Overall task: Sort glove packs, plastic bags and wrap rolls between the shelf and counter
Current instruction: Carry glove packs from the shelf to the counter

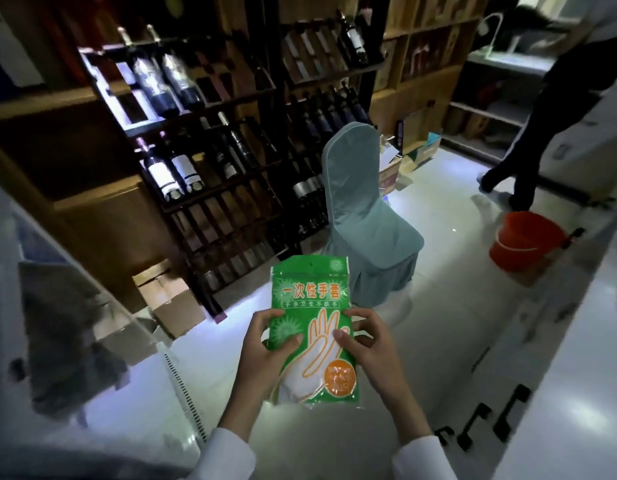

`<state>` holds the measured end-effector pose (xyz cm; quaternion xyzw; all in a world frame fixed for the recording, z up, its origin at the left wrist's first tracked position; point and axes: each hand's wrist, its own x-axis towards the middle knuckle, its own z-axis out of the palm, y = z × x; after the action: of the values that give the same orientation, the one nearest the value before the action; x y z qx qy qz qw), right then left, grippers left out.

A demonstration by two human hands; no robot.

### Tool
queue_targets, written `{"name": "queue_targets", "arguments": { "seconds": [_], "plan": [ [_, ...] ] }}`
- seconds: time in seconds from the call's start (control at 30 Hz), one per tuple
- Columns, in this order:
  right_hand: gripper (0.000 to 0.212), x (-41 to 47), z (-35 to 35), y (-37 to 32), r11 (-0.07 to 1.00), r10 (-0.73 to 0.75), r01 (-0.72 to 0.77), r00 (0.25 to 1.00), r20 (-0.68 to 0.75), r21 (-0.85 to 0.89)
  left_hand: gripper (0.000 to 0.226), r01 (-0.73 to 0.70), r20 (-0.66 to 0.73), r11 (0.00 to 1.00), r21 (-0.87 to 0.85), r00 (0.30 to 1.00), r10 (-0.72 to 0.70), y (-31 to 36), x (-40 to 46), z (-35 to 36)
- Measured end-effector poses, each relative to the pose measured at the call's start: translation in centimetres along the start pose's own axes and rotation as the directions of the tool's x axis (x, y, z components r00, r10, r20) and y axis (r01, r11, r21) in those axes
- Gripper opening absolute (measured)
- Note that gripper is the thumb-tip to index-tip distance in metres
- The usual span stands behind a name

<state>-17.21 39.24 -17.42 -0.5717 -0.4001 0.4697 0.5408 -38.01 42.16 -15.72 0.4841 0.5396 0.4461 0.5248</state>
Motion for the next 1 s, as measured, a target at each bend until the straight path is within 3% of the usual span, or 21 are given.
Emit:
{"name": "queue_targets", "arguments": {
  "seconds": [0.33, 0.6, 0.83, 1.0],
  "plan": [
    [0.04, 11.0, -5.4, -1.6, 1.0, 0.006, -0.01, 0.956, -0.292, -0.01, 0.047, -0.025, 0.28, 0.999, 0.048, 0.96, 0.011, 2.9, 14.7, 9.4],
    [0.04, 19.8, -10.2, -3.4, 0.999, -0.006, -0.012, 0.856, -0.518, -0.03, 0.042, -0.029, 0.503, 0.999, 0.027, 0.864, 0.012, 3.9, 27.6, 18.9],
    [0.037, 21.7, -17.0, -5.5, 0.999, -0.03, -0.008, 0.721, -0.692, -0.051, 0.034, 0.002, 0.702, 1.0, -0.003, 0.712, 0.001, 5.9, 33.0, 29.1],
    [0.033, 19.9, -22.2, -5.4, 1.0, -0.013, -0.016, 0.555, -0.832, -0.026, 0.035, -0.05, 0.842, 0.999, -0.004, 0.538, 0.03, 6.1, 32.2, 37.3]
  ]
}}
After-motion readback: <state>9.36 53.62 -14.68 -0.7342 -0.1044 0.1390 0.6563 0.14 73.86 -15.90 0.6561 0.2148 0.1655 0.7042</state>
